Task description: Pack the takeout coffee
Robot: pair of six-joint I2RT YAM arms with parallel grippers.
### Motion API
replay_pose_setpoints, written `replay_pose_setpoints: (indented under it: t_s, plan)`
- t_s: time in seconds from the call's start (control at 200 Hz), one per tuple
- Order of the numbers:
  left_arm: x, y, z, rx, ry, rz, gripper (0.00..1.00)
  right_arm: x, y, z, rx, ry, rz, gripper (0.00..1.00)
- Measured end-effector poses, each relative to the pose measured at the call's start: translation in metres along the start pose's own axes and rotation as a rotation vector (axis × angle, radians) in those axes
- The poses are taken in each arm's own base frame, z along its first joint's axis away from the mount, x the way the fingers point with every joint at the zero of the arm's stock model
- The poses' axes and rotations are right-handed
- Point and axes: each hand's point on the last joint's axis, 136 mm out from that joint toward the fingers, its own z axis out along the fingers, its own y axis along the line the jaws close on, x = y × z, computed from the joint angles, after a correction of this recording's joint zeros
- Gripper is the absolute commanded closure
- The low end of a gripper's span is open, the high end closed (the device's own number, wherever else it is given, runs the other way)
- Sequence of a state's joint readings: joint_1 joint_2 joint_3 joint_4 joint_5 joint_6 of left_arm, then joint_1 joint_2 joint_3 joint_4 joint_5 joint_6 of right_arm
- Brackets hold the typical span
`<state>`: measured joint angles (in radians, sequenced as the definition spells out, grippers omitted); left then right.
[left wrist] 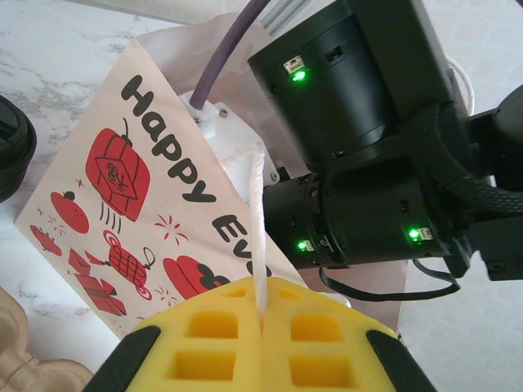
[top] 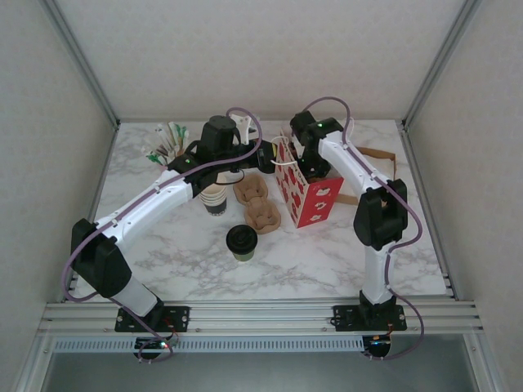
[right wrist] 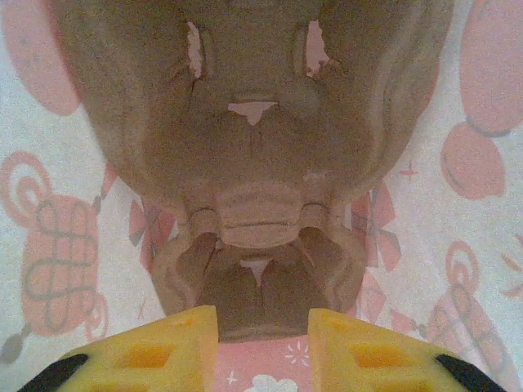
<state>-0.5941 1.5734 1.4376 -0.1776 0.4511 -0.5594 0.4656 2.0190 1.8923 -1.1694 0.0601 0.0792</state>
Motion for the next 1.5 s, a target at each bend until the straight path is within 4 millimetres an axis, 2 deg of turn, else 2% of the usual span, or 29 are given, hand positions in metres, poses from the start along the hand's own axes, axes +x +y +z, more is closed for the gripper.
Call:
replay_pose_setpoints:
  t_s: [0.371, 0.746, 1.102, 1.392, 1.502]
  plan:
    - [0.0, 0.0, 0.0, 0.0, 0.001, 0.007, 1.0, -0.007, 0.002, 0.021, -0.005, -0.044, 0.012, 0.64]
    - [0.0, 0.0, 0.0, 0.0, 0.001, 0.007, 1.0, -0.027, 0.001, 0.02, -0.016, -0.193, 0.022, 0.66]
    - [0.001, 0.0, 0.0, -0.001, 0.003, 0.01, 1.0, -0.035, -0.001, 0.045, -0.019, -0.236, 0.029, 0.68]
    - [0.001, 0.001, 0.0, -0.002, 0.004, 0.009, 1.0, -0.017, 0.0, 0.087, -0.014, -0.152, 0.026, 0.69]
    - [0.001, 0.001, 0.0, -0.002, 0.004, 0.009, 1.0, -0.017, 0.0, 0.09, -0.013, -0.15, 0.027, 0.69]
